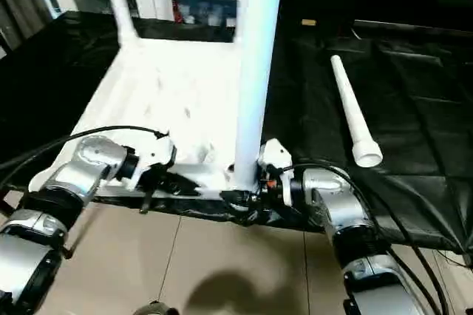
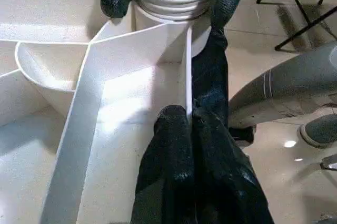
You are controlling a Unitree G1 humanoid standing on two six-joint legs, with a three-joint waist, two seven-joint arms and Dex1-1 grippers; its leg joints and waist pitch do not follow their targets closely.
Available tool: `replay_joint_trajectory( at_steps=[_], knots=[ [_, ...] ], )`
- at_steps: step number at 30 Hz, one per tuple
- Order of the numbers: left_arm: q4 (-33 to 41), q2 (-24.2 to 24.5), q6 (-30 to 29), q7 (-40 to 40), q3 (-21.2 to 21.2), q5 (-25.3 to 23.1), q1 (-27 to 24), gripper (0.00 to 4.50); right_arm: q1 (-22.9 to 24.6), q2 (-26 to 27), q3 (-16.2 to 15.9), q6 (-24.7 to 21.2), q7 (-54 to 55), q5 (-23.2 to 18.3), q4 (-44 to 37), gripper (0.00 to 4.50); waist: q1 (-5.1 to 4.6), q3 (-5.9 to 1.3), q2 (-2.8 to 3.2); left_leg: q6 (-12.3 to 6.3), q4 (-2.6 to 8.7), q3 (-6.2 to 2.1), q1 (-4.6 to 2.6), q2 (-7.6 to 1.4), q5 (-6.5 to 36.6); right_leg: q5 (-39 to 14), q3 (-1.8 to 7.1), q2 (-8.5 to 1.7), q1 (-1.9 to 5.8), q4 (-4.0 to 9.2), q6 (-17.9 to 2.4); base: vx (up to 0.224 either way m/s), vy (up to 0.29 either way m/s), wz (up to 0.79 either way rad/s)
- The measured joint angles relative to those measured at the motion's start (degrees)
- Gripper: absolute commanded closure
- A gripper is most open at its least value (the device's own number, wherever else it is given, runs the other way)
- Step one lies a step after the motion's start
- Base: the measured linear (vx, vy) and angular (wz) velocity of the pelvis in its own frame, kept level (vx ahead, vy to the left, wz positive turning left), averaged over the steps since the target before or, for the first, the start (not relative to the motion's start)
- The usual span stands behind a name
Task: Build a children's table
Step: Rotate leg to tighten
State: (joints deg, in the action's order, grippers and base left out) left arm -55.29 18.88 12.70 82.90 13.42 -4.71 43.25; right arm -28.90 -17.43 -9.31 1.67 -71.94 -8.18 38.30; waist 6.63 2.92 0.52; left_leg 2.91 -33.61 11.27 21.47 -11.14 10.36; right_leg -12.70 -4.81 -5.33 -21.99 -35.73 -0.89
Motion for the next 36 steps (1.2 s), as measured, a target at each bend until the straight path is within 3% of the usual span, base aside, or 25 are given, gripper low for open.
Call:
replay_joint_trajectory(
  at_steps=[7,10,13,17,23,26,32,36],
  knots=[
    [-0.02,-0.07,-0.15,0.50,0.00,0.33,-0.12,4.50,1.42,0.00,0.25,-1.76,-0.07,-0.40,-2.34,1.76,0.21,0.00,-0.01,0.00,0.00,0.00,0.00,0.00,0.00,-0.01,0.00,0.00,0.00,0.00,-0.01,0.000,0.000,0.00],
    [-0.11,-0.58,-1.74,-2.86,-0.36,0.27,-0.13,4.50,1.93,1.55,2.05,-2.49,4.96,-0.27,-2.20,1.78,0.01,-0.01,-0.06,0.04,-0.04,0.01,-0.11,-0.01,-0.01,0.00,0.02,-0.01,0.06,-0.08,-0.01,0.000,0.000,0.00],
    [-0.43,-2.25,-3.61,-9.01,-1.21,-0.74,0.12,4.50,1.80,4.33,4.49,-2.02,15.24,0.49,-0.54,1.79,-0.41,0.00,-0.16,0.07,-0.01,0.04,-0.30,0.00,-0.02,0.03,0.13,-0.01,0.15,-0.13,-0.03,0.000,0.000,0.00],
    [-1.91,-7.67,-8.54,-21.99,-2.29,-2.21,1.84,4.50,-1.85,10.78,9.67,0.20,39.35,2.45,6.33,1.81,-1.83,0.04,-0.33,0.19,0.08,0.05,-0.50,0.12,-0.09,-0.02,0.36,-0.01,0.09,-0.07,0.11,0.000,0.000,0.00],
    [-1.90,-11.44,-9.81,-30.56,-2.26,-3.76,2.25,4.50,-4.14,14.14,11.77,2.66,54.14,3.98,10.05,1.81,-1.61,-0.12,-0.07,0.18,0.28,0.13,-0.59,0.30,-0.09,0.15,0.72,0.02,0.09,-0.03,0.10,0.000,0.000,0.00],
    [-1.77,-11.96,-9.68,-31.48,-2.22,-3.98,2.30,4.50,-4.80,14.52,12.57,4.99,55.27,4.11,11.96,1.11,-1.50,-0.14,-0.01,0.18,0.36,0.19,-0.53,0.34,-0.09,0.15,0.81,0.03,0.09,-0.01,0.13,0.000,0.000,0.00],
    [-1.64,-11.65,-8.94,-30.70,-2.03,-3.99,2.32,4.50,-4.79,13.85,12.10,6.74,52.40,4.62,12.70,0.62,-1.54,-0.12,-0.01,0.16,0.37,0.19,-0.43,0.34,-0.09,0.15,0.81,0.03,0.04,0.03,0.15,0.000,0.000,0.00],
    [-1.15,-9.08,-6.02,-25.79,-1.29,-3.88,1.89,4.50,-4.68,10.56,9.56,7.83,41.91,4.48,12.82,0.62,-1.58,-0.07,-0.01,0.16,0.42,0.19,-0.38,0.30,-0.09,0.15,0.79,0.06,-0.02,0.04,0.16,0.000,0.000,0.00]
  ],
)
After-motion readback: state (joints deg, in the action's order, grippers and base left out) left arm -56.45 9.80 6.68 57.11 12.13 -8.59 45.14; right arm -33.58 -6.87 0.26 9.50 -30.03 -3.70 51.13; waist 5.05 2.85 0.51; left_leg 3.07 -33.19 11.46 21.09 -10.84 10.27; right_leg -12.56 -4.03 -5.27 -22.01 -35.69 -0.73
